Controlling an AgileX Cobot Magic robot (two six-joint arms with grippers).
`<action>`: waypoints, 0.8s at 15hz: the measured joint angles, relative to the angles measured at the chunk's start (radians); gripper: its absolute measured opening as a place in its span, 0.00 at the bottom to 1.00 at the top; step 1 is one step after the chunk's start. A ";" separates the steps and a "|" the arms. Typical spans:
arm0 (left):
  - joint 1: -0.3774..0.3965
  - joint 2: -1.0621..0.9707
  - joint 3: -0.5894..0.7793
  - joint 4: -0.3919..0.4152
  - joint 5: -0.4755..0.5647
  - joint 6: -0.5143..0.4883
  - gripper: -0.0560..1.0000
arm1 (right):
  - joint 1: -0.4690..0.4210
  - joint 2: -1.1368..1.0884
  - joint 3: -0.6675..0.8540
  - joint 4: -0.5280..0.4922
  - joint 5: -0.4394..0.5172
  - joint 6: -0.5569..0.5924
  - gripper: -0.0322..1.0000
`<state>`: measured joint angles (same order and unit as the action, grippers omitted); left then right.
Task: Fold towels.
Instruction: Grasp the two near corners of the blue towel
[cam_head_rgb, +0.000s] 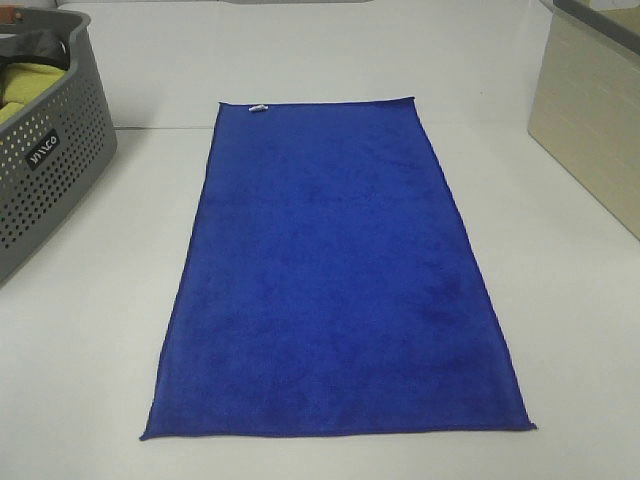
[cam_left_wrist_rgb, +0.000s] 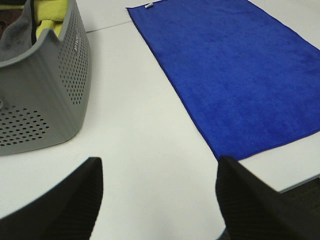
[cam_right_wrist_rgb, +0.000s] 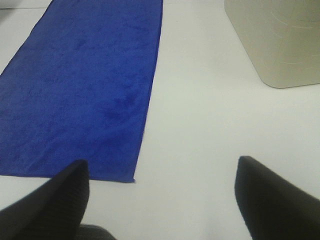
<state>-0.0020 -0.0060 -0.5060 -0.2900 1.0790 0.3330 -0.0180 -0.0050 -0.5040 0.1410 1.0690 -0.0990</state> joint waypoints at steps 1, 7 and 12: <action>0.000 0.000 0.000 0.000 0.000 0.000 0.65 | 0.000 0.000 0.000 0.000 0.000 0.000 0.76; 0.000 0.000 0.000 0.000 0.000 0.000 0.65 | 0.000 0.000 0.000 0.000 0.000 0.000 0.76; 0.000 0.000 0.000 0.000 0.000 0.000 0.65 | 0.000 0.000 0.000 0.000 0.000 0.000 0.76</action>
<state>-0.0020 -0.0060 -0.5060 -0.2900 1.0790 0.3330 -0.0180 -0.0050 -0.5040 0.1410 1.0690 -0.0990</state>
